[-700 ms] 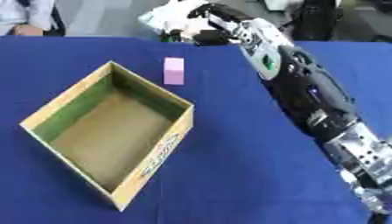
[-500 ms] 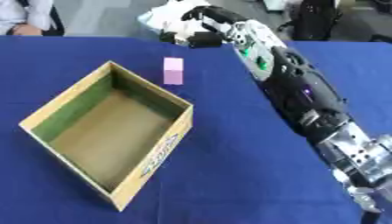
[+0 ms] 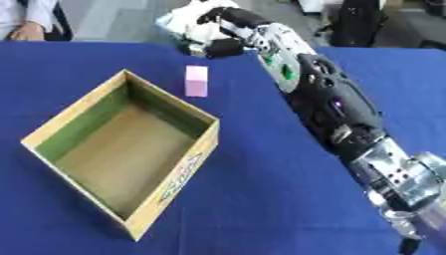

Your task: Pick up objects on the table and place them in the box.

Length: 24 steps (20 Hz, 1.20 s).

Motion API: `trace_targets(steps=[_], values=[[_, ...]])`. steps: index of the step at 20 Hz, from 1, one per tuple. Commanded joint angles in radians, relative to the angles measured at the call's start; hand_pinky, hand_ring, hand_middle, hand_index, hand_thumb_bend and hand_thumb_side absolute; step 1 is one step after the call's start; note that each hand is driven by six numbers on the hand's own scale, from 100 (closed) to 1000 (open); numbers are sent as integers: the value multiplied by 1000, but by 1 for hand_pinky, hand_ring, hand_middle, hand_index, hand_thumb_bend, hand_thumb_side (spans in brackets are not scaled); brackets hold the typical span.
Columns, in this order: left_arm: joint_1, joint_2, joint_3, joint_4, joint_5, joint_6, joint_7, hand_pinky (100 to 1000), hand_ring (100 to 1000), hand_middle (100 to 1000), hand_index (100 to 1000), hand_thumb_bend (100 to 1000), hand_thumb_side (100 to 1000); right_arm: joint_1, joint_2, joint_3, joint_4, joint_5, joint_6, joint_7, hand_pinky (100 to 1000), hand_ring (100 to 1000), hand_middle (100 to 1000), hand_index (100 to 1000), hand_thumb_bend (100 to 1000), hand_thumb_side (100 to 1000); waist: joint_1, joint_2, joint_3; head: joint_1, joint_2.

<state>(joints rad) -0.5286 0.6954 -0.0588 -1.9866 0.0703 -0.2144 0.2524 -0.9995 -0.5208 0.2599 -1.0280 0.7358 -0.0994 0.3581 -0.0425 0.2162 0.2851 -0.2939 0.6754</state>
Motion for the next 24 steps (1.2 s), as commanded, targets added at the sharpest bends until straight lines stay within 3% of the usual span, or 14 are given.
trace_targets(steps=[1, 2, 11, 17, 18, 24], values=[[-18, 14, 4, -13, 3, 2, -3, 833, 862, 899, 716, 100, 710, -23, -7, -7, 9, 29, -8, 65, 987, 960, 893, 956, 452, 757, 5, -16, 2, -4, -10], [-18, 14, 5, -13, 3, 2, -4, 833, 862, 899, 717, 100, 711, -24, -6, -10, 14, 37, -9, 89, 989, 959, 886, 956, 380, 710, 5, -16, 3, -4, -11], [-22, 7, 4, -13, 5, 5, -6, 834, 862, 902, 715, 100, 711, -35, 15, -50, 84, 127, -7, 173, 1000, 962, 882, 973, 393, 668, 2, -12, 15, -18, -13], [-22, 4, 5, -13, 5, 6, -7, 834, 862, 905, 714, 100, 712, -38, 21, -66, 103, 167, -4, 181, 1000, 954, 864, 1000, 346, 635, 2, -9, 19, -24, -15], [-22, 4, 4, -13, 4, 6, -7, 835, 862, 906, 714, 100, 712, -39, 21, -68, 103, 169, -2, 177, 1000, 949, 863, 1000, 267, 591, 2, -7, 21, -25, -16], [-27, 2, 3, -13, 2, 9, -11, 836, 862, 910, 712, 100, 714, -43, 21, -74, 106, 176, 4, 161, 1000, 945, 865, 1000, 165, 542, -2, -1, 27, -33, -23]])
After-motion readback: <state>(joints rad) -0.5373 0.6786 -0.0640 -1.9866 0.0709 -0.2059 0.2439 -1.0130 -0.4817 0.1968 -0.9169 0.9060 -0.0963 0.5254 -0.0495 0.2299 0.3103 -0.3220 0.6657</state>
